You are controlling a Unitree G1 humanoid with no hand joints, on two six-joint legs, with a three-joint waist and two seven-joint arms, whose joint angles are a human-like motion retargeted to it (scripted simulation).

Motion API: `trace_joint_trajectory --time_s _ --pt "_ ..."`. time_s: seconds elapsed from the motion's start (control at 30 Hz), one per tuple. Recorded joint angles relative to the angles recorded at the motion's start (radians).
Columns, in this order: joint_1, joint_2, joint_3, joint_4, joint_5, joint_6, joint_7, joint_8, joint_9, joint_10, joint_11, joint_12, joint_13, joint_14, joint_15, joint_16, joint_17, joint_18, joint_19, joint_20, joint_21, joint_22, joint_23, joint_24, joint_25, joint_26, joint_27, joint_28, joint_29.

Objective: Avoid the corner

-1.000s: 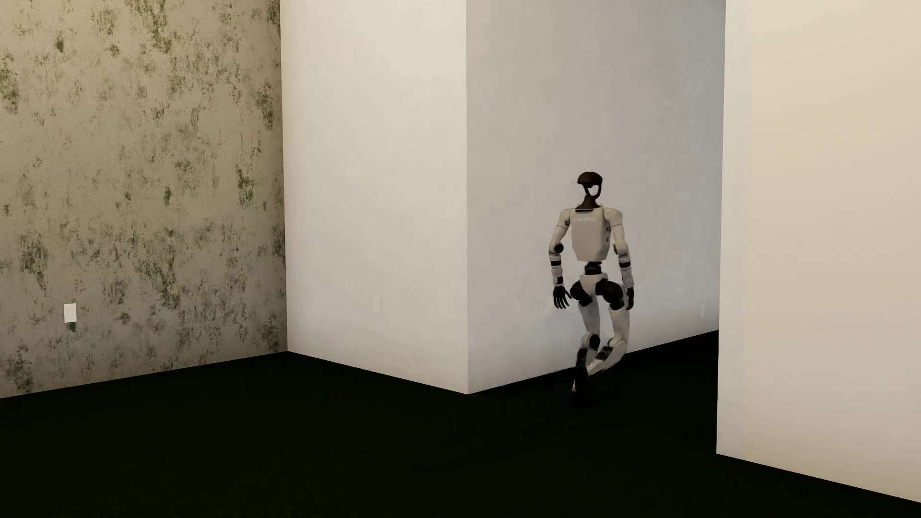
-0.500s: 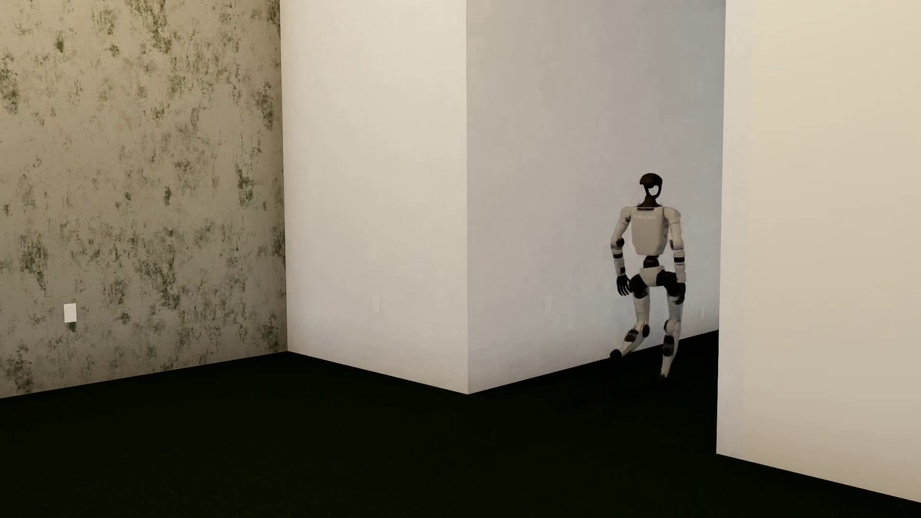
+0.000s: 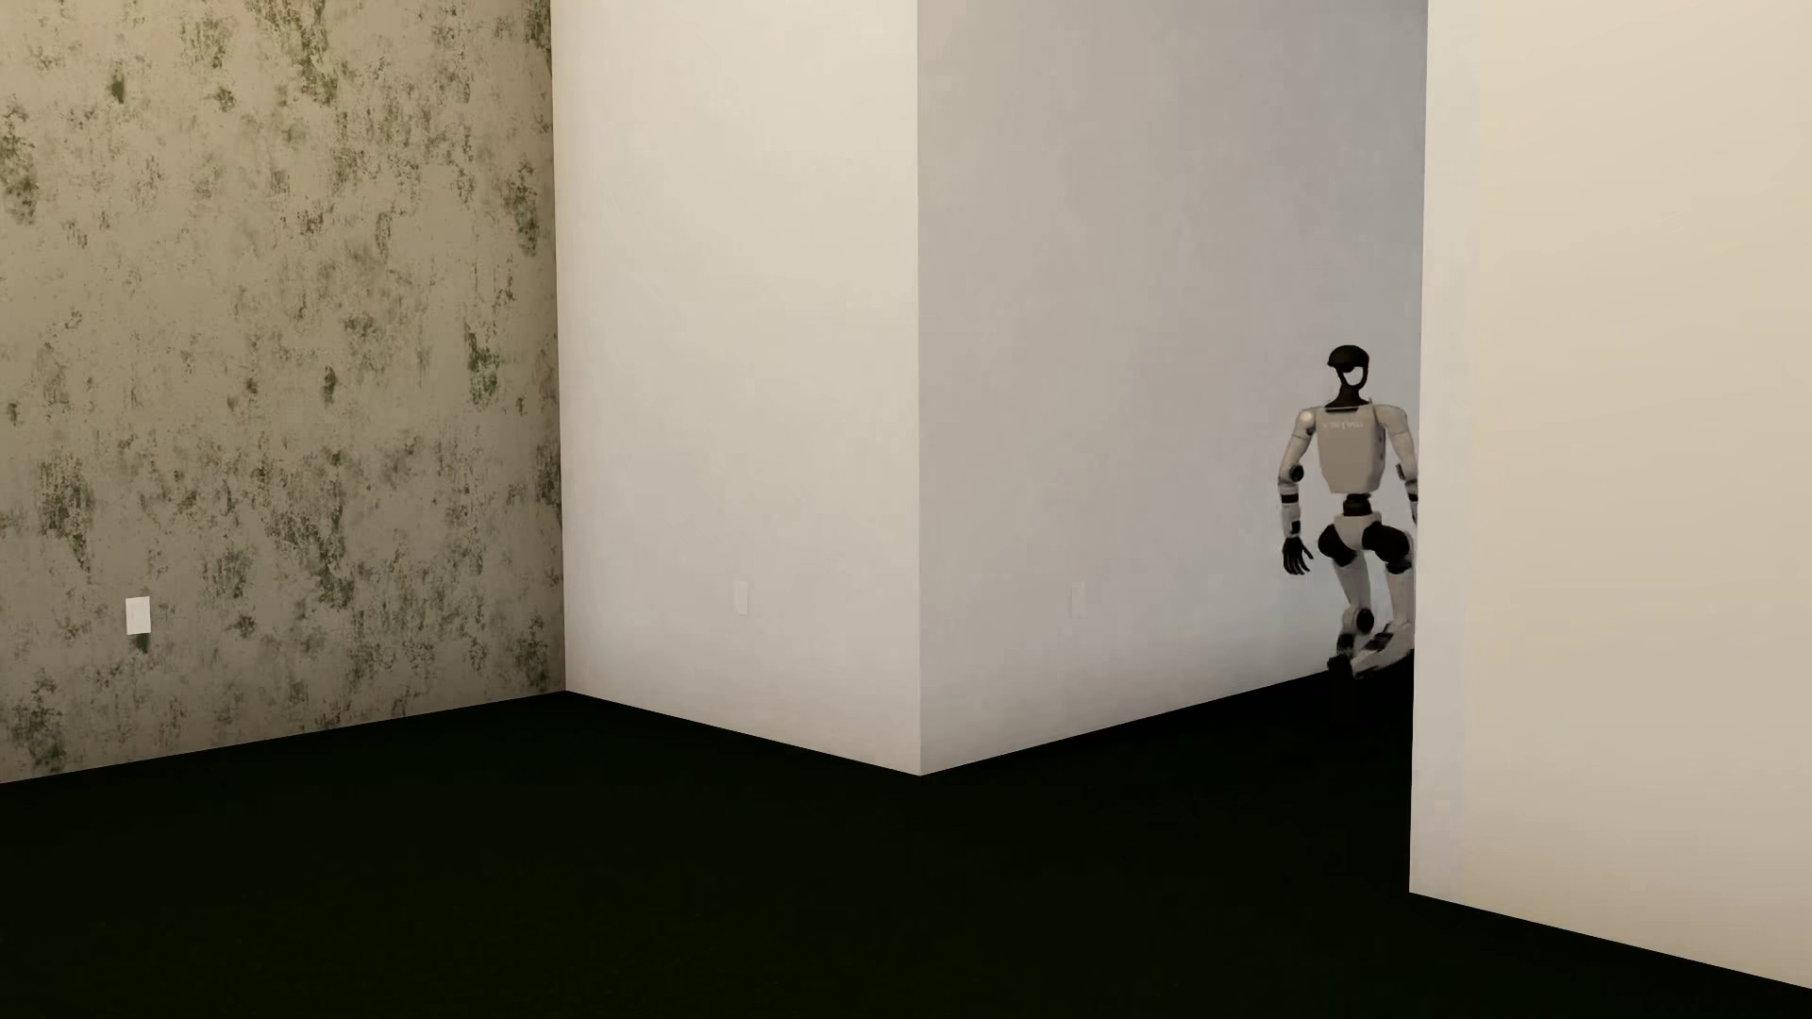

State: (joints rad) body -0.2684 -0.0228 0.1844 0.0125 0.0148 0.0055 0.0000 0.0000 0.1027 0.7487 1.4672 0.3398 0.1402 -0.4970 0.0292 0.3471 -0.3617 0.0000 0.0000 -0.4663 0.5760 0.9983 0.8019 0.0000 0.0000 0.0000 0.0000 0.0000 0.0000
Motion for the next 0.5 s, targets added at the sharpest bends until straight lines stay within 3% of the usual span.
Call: trace_joint_trajectory --time_s 0.03,0.1,0.17,0.23,0.3,0.37,0.4,0.43,0.5 --pt "0.075 -0.045 -0.079 0.011 0.052 0.044 0.0 0.0 0.024 -0.041 0.098 -0.036 0.03 0.005 -0.388 -0.005 -0.015 0.0 0.0 0.019 0.065 -0.047 -0.007 0.0 0.0 0.0 0.0 0.0 0.0" --pt "0.202 -0.34 -0.158 -0.001 0.035 0.064 0.0 0.0 0.037 -0.123 0.012 -0.062 0.096 -0.008 0.001 0.0 0.032 0.0 0.0 0.088 -0.005 -0.199 0.137 0.0 0.0 0.0 0.0 0.0 0.0" --pt "0.269 -0.508 -0.228 0.026 0.05 0.093 0.0 0.0 0.038 -0.162 -0.355 -0.095 0.12 -0.004 0.201 0.008 0.013 0.0 0.0 0.151 0.114 -0.362 0.175 0.0 0.0 0.0 0.0 0.0 0.0" --pt "0.328 -0.548 -0.289 0.04 0.053 0.094 0.0 0.0 0.024 -0.169 -0.752 -0.11 0.161 -0.014 0.176 0.013 0.001 0.0 0.0 0.203 0.157 -0.483 0.177 0.0 0.0 0.0 0.0 0.0 0.0" --pt "0.427 -0.5 -0.315 0.074 0.053 0.104 0.0 0.0 0.021 -0.166 -0.929 -0.114 0.218 -0.036 0.049 0.019 -0.008 0.0 0.0 0.213 0.187 -0.547 0.16 0.0 0.0 0.0 0.0 0.0 0.0" --pt "0.523 -0.429 -0.354 0.098 0.023 0.087 0.0 0.0 0.005 -0.146 -0.873 -0.084 0.258 -0.037 0.042 0.018 -0.003 0.0 0.0 0.215 0.2 -0.546 0.151 0.0 0.0 0.0 0.0 0.0 0.0" --pt "0.524 -0.437 -0.352 0.121 0.066 0.096 0.0 0.0 -0.013 -0.118 -0.8 -0.079 0.263 -0.007 0.01 0.012 0.003 0.0 0.0 0.174 0.207 -0.551 0.146 0.0 0.0 0.0 0.0 0.0 0.0" --pt "0.516 -0.437 -0.356 0.161 0.083 0.116 0.0 0.0 -0.013 -0.065 -0.745 -0.079 0.222 0.057 -0.009 -0.012 0.004 0.0 0.0 0.2 0.256 -0.467 0.179 0.0 0.0 0.0 0.0 0.0 0.0" --pt "0.504 -0.357 -0.349 0.201 0.06 0.12 0.0 0.0 -0.02 0.006 -0.782 -0.099 0.163 0.223 -0.03 -0.054 -0.005 0.0 0.0 0.129 0.199 -0.285 0.177 0.0 0.0 0.0 0.0 0.0 0.0"
